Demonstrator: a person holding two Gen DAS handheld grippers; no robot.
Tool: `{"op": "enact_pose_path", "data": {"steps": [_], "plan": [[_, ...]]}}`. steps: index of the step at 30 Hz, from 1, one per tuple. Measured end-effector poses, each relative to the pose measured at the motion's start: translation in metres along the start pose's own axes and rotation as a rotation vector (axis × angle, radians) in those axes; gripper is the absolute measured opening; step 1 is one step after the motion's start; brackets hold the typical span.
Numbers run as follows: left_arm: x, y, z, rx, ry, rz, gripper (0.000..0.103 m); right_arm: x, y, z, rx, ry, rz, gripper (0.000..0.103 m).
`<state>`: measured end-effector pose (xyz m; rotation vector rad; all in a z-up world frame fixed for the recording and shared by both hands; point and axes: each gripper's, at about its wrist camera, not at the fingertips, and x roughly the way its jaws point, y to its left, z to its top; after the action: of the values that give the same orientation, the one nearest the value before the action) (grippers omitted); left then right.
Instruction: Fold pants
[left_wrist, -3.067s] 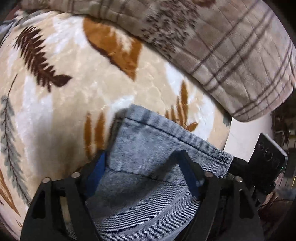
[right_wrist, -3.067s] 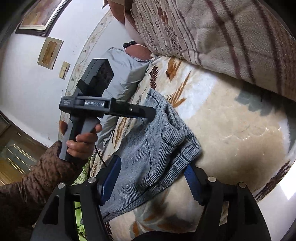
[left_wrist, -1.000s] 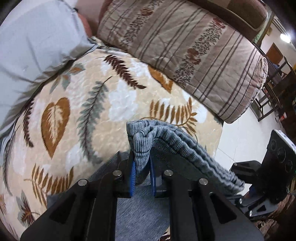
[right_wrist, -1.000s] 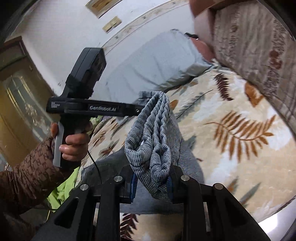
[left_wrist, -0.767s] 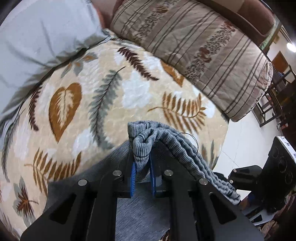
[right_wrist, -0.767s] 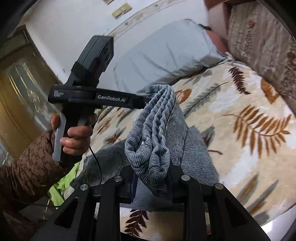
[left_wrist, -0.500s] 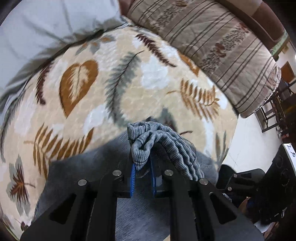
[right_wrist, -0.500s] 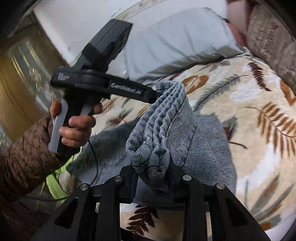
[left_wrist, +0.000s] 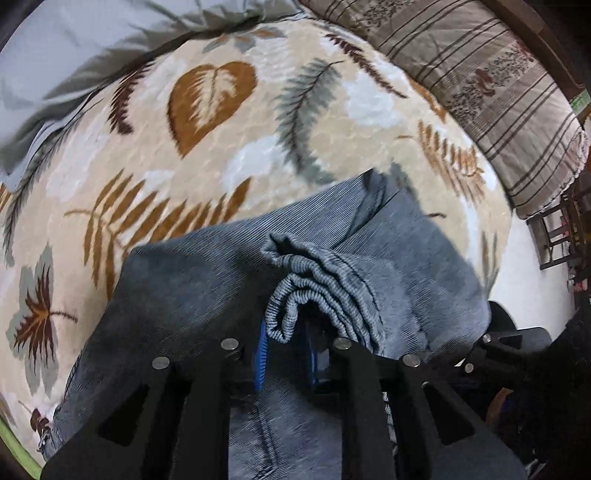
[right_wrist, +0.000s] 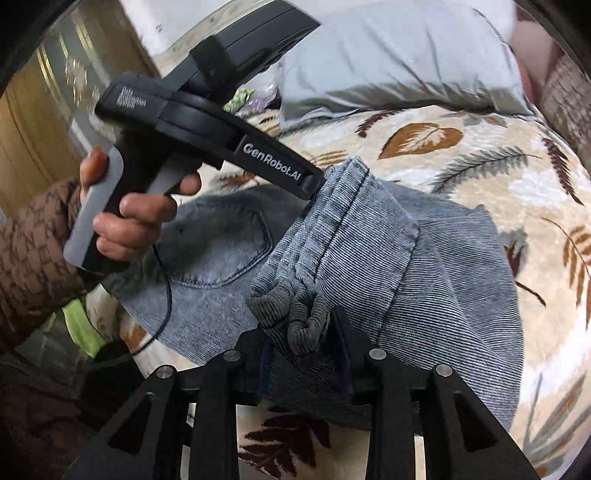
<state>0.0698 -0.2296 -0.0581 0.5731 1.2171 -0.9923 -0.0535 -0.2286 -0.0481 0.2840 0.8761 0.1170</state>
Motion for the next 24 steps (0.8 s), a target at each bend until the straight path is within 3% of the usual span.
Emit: {"op": "enact_pose_path", "data": {"steps": [2, 7, 12, 15, 17, 19, 20, 24], "plan": [[0.004, 0.007, -0.007, -0.012, 0.014, 0.014, 0.019, 0.008, 0.007, -0.001, -0.038, 0.02, -0.013, 0.036], [0.007, 0.021, -0.024, -0.058, 0.036, 0.03, 0.02, 0.027, 0.023, -0.008, -0.123, 0.077, -0.03, 0.056], [-0.007, 0.037, -0.038, -0.131, 0.024, 0.05, 0.02, 0.018, 0.036, -0.008, -0.16, 0.076, -0.019, 0.058], [-0.028, 0.05, -0.048, -0.212, -0.011, 0.021, 0.02, -0.011, 0.033, -0.002, -0.131, 0.025, 0.025, 0.057], [-0.043, 0.057, -0.051, -0.285, -0.043, -0.022, 0.026, -0.037, 0.02, 0.004, -0.079, -0.042, 0.062, 0.06], [-0.051, 0.058, -0.05, -0.361, -0.075, -0.061, 0.054, -0.06, -0.007, 0.011, 0.021, -0.111, 0.089, 0.065], [-0.051, 0.058, -0.049, -0.389, -0.084, -0.071, 0.06, -0.069, -0.029, 0.015, 0.087, -0.143, 0.075, 0.065], [-0.035, 0.046, -0.038, -0.503, -0.07, -0.151, 0.064, -0.066, -0.102, 0.022, 0.282, -0.135, 0.003, 0.067]]}}
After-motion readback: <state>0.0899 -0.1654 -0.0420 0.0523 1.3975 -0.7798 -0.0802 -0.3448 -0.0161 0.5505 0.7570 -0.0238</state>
